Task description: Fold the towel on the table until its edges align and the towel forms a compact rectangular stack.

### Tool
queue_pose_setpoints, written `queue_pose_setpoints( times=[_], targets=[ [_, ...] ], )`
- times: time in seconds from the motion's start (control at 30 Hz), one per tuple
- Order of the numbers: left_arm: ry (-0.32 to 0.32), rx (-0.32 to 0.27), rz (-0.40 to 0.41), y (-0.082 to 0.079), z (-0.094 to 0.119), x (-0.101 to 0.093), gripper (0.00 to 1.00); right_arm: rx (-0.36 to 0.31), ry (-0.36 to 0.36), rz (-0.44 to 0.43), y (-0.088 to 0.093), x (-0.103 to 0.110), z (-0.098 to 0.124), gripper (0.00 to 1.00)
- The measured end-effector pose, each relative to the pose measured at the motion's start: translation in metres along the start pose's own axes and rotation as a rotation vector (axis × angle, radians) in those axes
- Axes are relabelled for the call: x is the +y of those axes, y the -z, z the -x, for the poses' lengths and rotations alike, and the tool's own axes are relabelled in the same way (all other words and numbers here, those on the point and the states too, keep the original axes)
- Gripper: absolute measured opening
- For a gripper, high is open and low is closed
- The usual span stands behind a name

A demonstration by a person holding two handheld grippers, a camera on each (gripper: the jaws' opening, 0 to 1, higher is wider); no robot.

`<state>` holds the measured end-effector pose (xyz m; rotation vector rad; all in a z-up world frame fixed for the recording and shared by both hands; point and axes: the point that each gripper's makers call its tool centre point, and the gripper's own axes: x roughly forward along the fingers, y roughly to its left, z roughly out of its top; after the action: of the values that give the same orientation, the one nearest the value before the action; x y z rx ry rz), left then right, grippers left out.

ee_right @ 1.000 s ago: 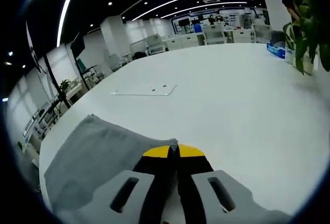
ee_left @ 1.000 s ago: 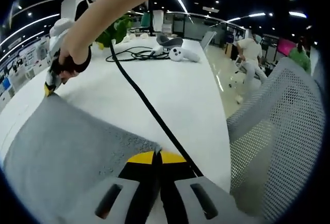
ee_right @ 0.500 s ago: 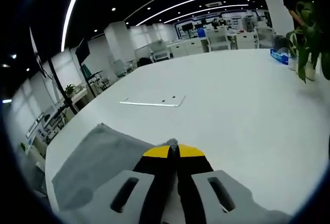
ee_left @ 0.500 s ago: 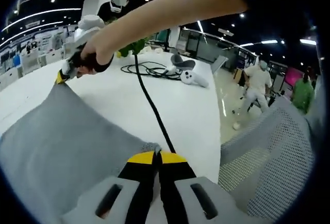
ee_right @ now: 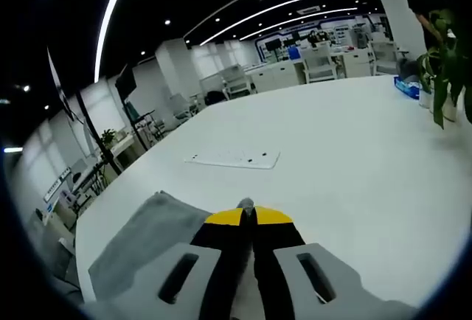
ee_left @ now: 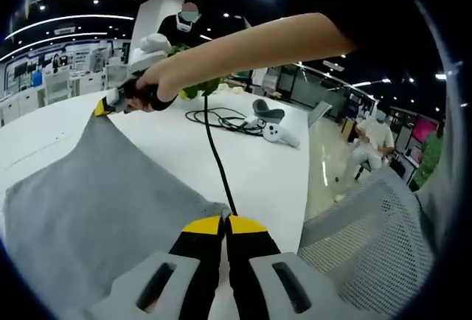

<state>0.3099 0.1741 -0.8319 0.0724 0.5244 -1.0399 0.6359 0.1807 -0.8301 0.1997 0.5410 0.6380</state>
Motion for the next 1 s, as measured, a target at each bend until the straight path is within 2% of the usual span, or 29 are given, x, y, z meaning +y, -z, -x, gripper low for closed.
queue_pose_setpoints(
  times=[0.1, 0.5, 0.8, 1.0],
  targets=[
    [-0.005, -0.005, -0.018, -0.002, 0.006, 0.001, 0.02, 0.001, -0.003, 0.003, -0.006, 0.004, -0.002, 0.01],
    [-0.035, -0.043, 0.015, -0.008, 0.032, 0.008, 0.02, -0.012, -0.027, 0.02, -0.023, 0.029, -0.008, 0.01],
    [-0.064, -0.058, 0.011, -0.009, 0.055, 0.013, 0.02, -0.026, -0.037, 0.005, -0.033, 0.059, -0.004, 0.01],
    [-0.075, -0.07, 0.002, -0.012, 0.065, 0.016, 0.02, -0.036, -0.048, 0.01, -0.043, 0.069, -0.008, 0.01]
  ],
)
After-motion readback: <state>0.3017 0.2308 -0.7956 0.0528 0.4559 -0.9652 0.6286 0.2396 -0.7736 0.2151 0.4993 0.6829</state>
